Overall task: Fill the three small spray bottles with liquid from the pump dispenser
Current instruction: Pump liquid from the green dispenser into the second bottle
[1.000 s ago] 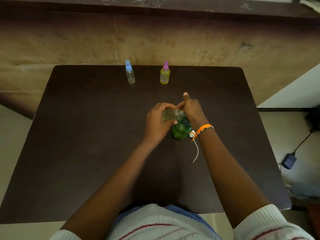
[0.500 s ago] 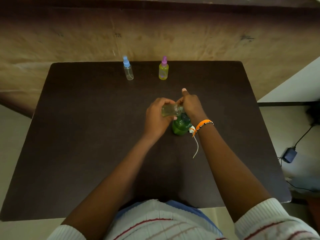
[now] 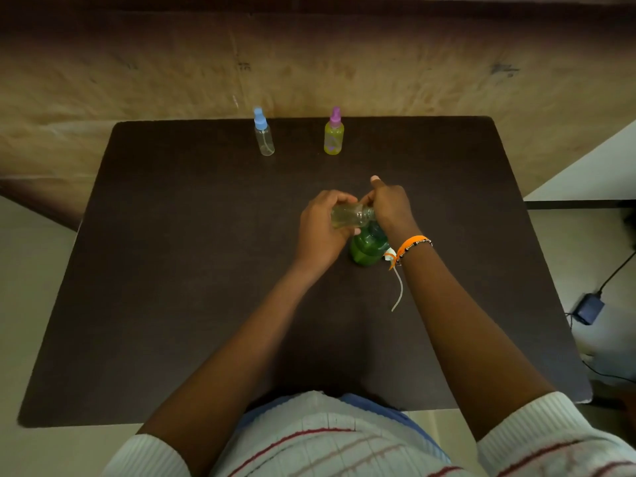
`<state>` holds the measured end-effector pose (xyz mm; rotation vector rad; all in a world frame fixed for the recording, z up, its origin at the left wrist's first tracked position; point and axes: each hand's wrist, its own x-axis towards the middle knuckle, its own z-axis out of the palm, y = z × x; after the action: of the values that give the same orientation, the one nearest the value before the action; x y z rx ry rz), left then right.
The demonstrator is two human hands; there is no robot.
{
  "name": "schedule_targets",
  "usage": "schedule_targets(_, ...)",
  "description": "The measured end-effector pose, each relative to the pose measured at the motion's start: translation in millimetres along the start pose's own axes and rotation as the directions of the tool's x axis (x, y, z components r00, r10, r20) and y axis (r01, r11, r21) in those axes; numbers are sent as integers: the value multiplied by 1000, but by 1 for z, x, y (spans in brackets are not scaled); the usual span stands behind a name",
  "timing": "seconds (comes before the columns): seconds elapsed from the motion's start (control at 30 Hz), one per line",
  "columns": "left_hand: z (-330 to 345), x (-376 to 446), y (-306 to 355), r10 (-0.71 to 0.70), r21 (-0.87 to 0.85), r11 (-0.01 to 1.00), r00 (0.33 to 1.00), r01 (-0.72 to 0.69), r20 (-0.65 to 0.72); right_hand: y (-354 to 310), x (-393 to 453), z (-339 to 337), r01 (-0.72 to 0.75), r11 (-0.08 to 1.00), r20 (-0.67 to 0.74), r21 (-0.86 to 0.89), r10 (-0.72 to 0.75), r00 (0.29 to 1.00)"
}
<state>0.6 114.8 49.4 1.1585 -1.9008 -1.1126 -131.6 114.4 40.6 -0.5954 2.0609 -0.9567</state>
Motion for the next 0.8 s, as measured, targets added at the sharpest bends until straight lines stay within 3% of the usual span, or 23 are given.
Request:
schedule_targets(0.17, 0, 0, 0, -13, 13, 1000, 1000, 13, 6, 0, -3, 0, -5, 1000, -25, -4, 4, 1000)
schedule_targets(0.37, -2, -1, 4, -17, -2, 1000, 1000, 17, -9, -12, -9, -5, -77, 995, 142, 56, 69, 987)
schedule_targets(0.6, 2, -2, 3, -48, 28, 998, 999, 48, -13, -1, -4, -1, -19, 1000, 4, 24, 19, 1000)
schedule_targets(0.8, 0, -1, 7, -69, 13, 997, 998, 70, -6, -14, -14, -8, -119, 983, 189, 141, 91, 978)
